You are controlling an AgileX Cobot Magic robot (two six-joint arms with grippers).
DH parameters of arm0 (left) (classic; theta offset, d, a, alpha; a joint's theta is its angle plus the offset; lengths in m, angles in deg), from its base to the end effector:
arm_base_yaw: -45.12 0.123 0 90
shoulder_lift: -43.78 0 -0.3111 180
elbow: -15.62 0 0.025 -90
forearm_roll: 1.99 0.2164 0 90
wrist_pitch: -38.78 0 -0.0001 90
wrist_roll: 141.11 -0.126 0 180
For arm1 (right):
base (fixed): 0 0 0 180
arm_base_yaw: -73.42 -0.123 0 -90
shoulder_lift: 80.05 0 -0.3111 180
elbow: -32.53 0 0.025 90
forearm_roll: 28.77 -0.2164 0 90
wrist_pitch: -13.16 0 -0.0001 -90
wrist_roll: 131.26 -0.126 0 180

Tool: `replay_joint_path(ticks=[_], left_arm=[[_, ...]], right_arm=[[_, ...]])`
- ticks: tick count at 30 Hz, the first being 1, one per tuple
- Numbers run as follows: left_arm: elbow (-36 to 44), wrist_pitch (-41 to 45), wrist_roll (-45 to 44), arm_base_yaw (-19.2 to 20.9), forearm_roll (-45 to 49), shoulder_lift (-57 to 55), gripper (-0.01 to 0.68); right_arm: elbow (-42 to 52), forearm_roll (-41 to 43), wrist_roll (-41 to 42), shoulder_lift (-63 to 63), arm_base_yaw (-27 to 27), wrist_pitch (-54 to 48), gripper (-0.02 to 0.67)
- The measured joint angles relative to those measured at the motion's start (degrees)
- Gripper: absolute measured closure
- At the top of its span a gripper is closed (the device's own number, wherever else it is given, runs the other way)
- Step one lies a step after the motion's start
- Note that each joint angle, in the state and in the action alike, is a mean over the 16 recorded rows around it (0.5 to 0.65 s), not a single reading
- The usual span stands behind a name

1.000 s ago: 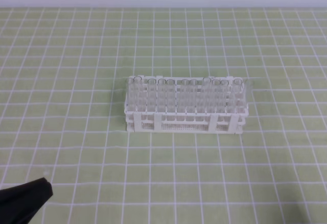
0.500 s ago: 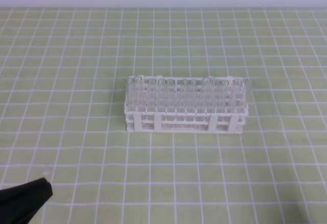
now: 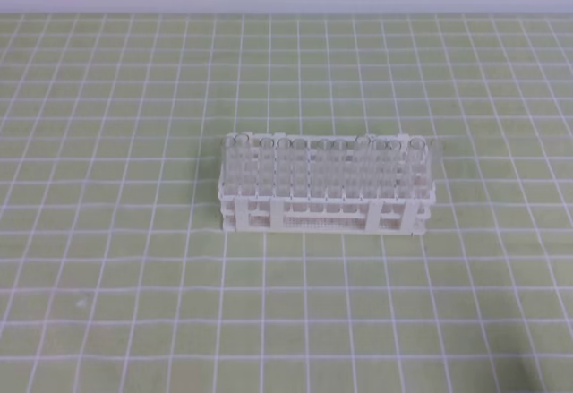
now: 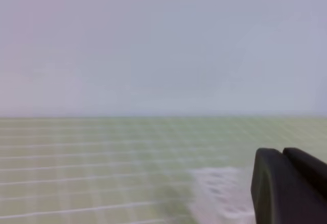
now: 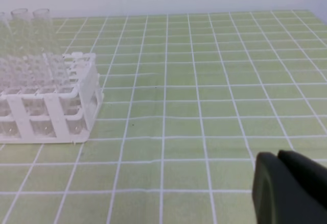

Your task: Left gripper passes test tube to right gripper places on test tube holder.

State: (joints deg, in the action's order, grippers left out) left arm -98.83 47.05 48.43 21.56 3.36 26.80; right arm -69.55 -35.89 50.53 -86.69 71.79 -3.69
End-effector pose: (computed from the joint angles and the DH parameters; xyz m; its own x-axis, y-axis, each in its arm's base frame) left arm 0.0371 -0.0143 0.2650 -0.0409 -0.0629 -0.9972 0.3854 0.9198 -0.0738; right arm 0.0274 0.0053 0.1796 -0.2005 0.0819 -0.9763 -0.0463 0.9946 0.0929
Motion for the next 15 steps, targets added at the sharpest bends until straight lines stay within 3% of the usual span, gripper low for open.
replay_joint_path(ticks=[7, 11, 15], left_arm=[[5.99, 1.07, -2.33, 17.67, -3.85, 7.06, 0.675], [9.02, 4.98, -4.96, 23.85, -5.06, 9.84, 0.675], [10.89, 8.28, -7.72, 26.94, -5.77, 11.01, 0.675]], right_arm=[[0.00, -0.02, 0.00, 0.00, 0.00, 0.00, 0.665], [0.00, -0.04, 0.00, 0.00, 0.00, 0.00, 0.665], [0.00, -0.06, 0.00, 0.00, 0.00, 0.00, 0.665]])
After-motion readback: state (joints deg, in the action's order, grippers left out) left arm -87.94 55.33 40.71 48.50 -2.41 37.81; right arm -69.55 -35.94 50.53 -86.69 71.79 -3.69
